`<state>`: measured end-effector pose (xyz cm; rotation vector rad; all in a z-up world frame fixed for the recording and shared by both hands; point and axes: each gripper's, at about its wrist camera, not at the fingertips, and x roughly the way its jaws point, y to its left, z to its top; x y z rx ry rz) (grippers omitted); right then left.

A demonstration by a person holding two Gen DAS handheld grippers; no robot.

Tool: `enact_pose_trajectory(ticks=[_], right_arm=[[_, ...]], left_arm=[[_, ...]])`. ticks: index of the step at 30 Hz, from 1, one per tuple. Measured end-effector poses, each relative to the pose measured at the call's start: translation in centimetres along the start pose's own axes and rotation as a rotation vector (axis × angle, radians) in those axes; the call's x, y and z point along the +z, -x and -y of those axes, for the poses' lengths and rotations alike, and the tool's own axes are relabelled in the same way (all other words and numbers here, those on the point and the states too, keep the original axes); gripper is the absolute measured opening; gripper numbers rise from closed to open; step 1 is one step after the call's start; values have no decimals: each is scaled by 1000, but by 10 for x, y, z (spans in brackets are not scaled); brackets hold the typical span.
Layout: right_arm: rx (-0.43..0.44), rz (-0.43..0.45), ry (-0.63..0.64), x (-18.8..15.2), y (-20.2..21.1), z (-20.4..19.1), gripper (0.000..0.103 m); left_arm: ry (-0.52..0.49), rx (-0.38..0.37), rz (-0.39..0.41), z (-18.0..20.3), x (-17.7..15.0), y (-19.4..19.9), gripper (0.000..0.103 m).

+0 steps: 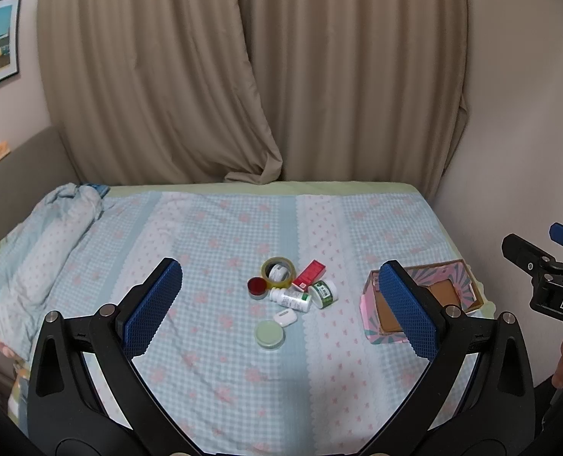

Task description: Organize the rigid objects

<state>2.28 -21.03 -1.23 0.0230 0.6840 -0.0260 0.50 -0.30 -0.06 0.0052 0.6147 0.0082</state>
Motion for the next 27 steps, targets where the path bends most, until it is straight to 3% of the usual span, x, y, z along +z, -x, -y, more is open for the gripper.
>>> enact_pose_trajectory(ticks=[19,27], right_arm=[[5,4,-6,2,-2,-3,103],[38,-5,23,10,-13,-7,103]], left_arm=[[4,-1,0,-3,3,-4,102],[25,-4,-51,-14,5,-16,102]])
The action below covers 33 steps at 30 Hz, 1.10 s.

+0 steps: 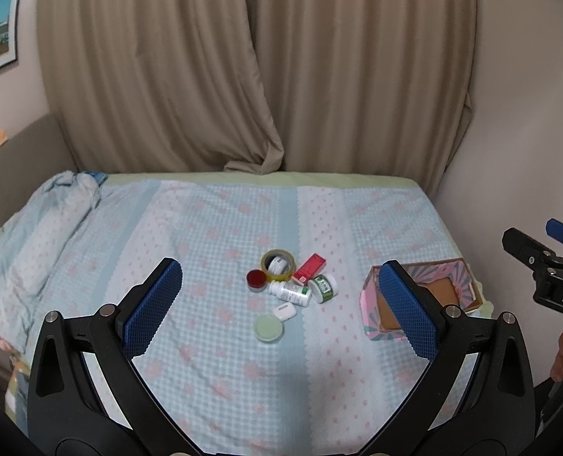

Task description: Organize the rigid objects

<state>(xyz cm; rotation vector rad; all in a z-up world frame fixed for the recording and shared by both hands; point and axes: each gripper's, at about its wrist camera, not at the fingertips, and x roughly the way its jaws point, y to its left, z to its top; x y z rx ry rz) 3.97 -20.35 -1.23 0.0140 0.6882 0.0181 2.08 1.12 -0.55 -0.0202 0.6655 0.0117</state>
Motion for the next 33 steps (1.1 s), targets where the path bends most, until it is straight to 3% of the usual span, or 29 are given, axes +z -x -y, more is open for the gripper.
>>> enact_pose_trajectory(ticks=[6,17,24,33], right_arm=[[24,-20,-12,-6,-19,-13,103],[-18,-151,-212,-25,-65,-64,103],[-60,-243,-375,-33,-130,-97,103],[-41,-325,-620,-63,-246,-100,103]], left_arm=[[-21,-22,-34,-21,-9,-22,102],[-105,-133,-119,-98,-4,-91,102],[-209,-207,-214,-135,-5,-182,102],[-337,-246,-335,-134,-39,-330,102]])
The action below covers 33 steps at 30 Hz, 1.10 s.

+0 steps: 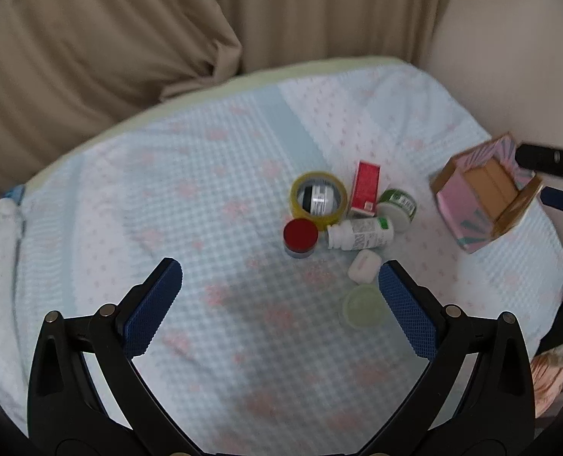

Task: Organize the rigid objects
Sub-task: 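Lower left tool onto red-capped jar while right tool reaches green-labelled white jar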

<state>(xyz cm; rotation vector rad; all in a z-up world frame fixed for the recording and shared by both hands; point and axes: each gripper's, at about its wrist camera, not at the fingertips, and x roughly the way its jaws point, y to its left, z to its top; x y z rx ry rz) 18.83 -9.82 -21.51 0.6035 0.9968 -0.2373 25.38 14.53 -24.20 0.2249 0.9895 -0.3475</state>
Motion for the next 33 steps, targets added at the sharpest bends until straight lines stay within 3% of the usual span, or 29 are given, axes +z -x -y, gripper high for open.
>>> enact_pose_trajectory(ticks=[10,19,23,27,28,29,33], right_arm=[[-21,-116,-240,7,-140,39,103],[-4,-184,-377,15,-228,64,94],[2,-193,-448,16,-244,74,85],[14,-209,-496,12,-254,83,73],[17,-215,-505,10,-256,85,71],[18,-222,-516,8,-257,87,67],[24,-212,-520,6,-258,87,67]], left_arm=[[-91,-37,-103,12,-8,-155,102],[-166,-72,-132,20,-13,-238,100],[-208,-99,-132,29,-15,-251,89],[-222,-114,-127,34,-15,-257,85],[-218,-123,-125,34,-15,-258,74],[-219,-131,-133,34,-16,-260,56],[-242,-145,-142,38,-17,-261,51]])
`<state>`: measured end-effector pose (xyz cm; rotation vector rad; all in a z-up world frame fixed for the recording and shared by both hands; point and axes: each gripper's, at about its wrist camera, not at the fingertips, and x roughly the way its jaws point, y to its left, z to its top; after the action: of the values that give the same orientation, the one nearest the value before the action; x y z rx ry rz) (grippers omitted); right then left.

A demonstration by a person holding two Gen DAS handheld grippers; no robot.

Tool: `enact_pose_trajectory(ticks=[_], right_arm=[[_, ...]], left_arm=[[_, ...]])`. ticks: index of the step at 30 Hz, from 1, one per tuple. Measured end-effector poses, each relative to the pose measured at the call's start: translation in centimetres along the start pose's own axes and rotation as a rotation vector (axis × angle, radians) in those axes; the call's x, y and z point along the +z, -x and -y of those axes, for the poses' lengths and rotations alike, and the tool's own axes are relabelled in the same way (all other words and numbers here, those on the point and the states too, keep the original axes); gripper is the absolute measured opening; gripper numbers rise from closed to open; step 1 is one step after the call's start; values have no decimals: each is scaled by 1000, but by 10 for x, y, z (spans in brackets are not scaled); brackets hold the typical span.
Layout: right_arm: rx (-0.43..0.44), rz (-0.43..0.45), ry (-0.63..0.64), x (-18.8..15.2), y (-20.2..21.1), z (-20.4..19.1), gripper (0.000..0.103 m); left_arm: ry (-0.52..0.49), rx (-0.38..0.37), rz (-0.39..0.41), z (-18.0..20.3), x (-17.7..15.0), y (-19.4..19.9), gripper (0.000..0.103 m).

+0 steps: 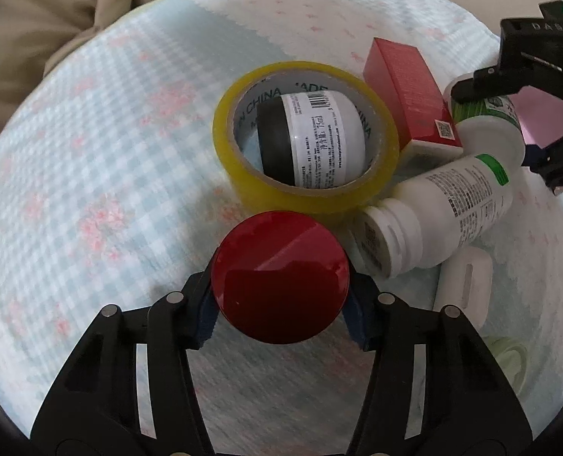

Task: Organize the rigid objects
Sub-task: 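Lower left tool onto red-capped jar while right tool reaches green-labelled white jar, then lift red-capped jar with left tool while right tool lifts green-labelled jar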

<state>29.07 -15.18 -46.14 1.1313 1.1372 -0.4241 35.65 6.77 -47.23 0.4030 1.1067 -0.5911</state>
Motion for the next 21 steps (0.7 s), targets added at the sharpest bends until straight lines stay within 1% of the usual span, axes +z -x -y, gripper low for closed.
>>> enact_pose_trajectory(ticks=[7,11,16,20,21], right_arm=[[-4,2,15,0,0,-3,66],[-15,12,30,-4,6,-5,66],[-6,38,47,-8,32,-9,66],[17,60,82,-17,66,-21,66],[21,64,92,-19,74,-24,66]], left_arm=[[25,-5,-1,1,0,5,50],[42,12,-2,-1,-1,18,50],[98,26,27,-13,-1,55,50],[137,50,56,-21,-1,97,50],[151,59,65,-22,-1,113,50]])
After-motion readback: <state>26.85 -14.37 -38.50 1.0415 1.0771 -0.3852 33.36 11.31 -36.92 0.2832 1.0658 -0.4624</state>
